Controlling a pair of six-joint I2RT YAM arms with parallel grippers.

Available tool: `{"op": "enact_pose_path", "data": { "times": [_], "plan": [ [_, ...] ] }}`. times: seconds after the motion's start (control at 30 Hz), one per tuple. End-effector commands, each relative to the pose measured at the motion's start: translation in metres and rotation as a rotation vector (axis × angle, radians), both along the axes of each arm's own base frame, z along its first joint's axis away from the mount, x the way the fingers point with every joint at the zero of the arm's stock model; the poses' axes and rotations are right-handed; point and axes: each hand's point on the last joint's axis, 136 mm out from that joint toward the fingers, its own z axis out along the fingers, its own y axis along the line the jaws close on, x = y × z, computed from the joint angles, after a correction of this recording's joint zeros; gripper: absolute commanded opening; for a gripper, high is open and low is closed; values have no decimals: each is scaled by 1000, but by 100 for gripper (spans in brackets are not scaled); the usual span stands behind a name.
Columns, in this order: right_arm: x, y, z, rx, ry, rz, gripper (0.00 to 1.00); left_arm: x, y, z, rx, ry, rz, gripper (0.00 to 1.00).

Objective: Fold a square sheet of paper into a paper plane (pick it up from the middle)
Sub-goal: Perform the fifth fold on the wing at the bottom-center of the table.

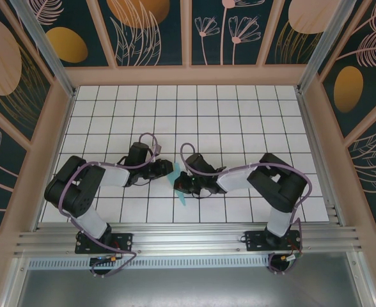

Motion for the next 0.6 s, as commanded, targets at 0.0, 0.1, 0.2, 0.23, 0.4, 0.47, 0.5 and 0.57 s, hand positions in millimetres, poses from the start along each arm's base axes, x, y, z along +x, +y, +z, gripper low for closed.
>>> {"op": "enact_pose_path", "data": {
  "times": [0.0,0.1,0.2,0.23,0.4,0.47,0.5,0.57],
  "plan": [
    [-22,-18,-23,-38,89,5,3,-1,21,-38,154,61,62,31],
    [-29,-23,-20,-33,88,19,4,-2,28,-50,198,92,85,26],
    [-29,-24,-7,-35,55,44,5,-3,28,-55,200,110,91,25],
    [-30,-25,-5,-39,53,45,6,-3,29,-56,203,111,95,25],
    [-39,-32,-5,-32,59,50,7,-5,30,-58,208,114,95,24],
    [-44,-32,-6,-36,72,56,7,-4,30,-57,205,109,92,24],
    [-49,-31,-7,-30,81,69,8,-3,29,-56,206,108,94,24],
    [-58,-30,-14,-43,103,93,8,-4,30,-57,210,108,89,24]
  ]
}}
